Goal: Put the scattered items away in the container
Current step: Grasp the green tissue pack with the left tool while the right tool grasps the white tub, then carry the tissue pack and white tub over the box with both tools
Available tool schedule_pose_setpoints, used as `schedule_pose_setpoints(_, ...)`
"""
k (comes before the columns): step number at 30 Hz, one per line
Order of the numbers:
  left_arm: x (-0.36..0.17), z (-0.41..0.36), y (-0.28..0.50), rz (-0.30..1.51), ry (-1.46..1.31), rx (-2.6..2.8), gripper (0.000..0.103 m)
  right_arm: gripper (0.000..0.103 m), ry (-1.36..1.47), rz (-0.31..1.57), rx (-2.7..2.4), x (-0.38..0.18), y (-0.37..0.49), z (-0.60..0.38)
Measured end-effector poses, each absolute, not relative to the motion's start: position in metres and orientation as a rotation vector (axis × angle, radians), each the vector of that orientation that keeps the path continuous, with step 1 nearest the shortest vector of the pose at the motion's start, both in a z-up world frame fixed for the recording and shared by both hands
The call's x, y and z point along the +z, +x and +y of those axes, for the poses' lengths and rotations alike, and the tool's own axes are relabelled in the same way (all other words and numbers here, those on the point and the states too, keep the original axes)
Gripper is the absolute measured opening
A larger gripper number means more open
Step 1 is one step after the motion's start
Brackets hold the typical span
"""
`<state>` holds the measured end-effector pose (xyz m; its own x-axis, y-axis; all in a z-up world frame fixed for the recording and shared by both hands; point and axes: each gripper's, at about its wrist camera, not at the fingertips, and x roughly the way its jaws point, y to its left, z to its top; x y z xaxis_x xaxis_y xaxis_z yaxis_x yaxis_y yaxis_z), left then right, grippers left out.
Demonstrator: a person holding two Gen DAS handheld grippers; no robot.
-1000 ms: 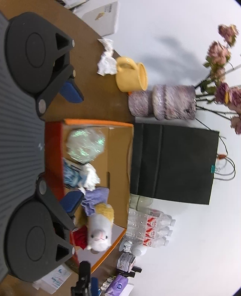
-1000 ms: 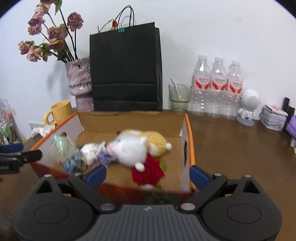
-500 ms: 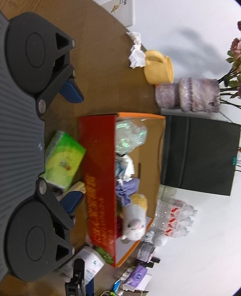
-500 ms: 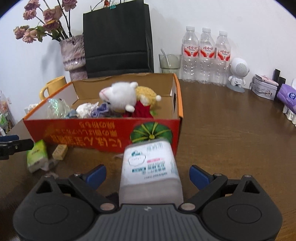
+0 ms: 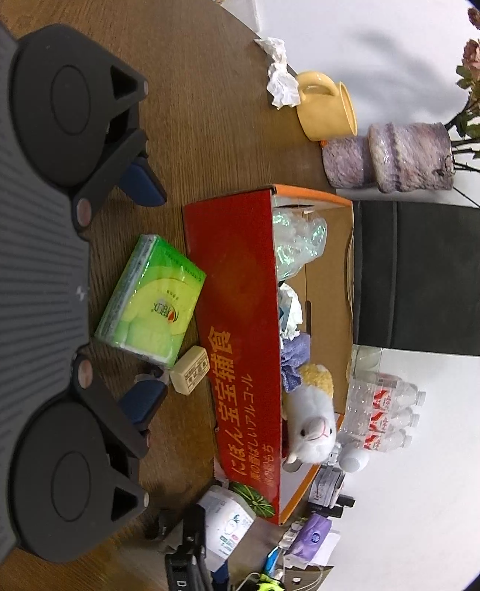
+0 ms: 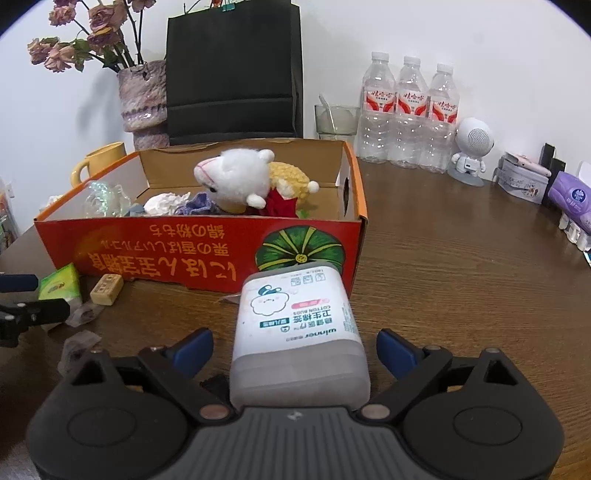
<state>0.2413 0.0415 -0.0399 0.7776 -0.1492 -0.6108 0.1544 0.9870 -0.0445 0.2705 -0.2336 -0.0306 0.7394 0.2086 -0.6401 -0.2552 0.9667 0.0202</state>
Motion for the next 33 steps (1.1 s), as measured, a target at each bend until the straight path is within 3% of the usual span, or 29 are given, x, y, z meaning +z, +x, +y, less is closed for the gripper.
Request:
schedule_pose_setpoints(2,-0.041,0.042,0.242,0.658,0.005,-0.183,0.090,0.087,-0.077,0.691,0.258,-0.032,0.271,-0.232)
schedule_pose_setpoints(3,-0.040,0.044,0.241,0.654,-0.009,-0.198,0.078,0.077,-0.080,0.688,0.260,-0.032,0.270,-0.232)
schedule_pose_setpoints(4,-0.040,0.046,0.241,0.652,-0.022,-0.206,0.073,0.069,-0.082,0.685,0.261,-0.032,0.270,-0.232)
schedule_pose_setpoints(6,-0.040,0.048,0.241,0.650,-0.025,-0.205,0.071,0.066,-0.075,0.680,0.266,-0.032,0.269,-0.233)
schedule_pose_setpoints(33,-0.005,0.055,0.191,0.499,-0.136,-0.157,0.069,0.065,0.020,0.531,0.297,0.004,0.229,-0.240)
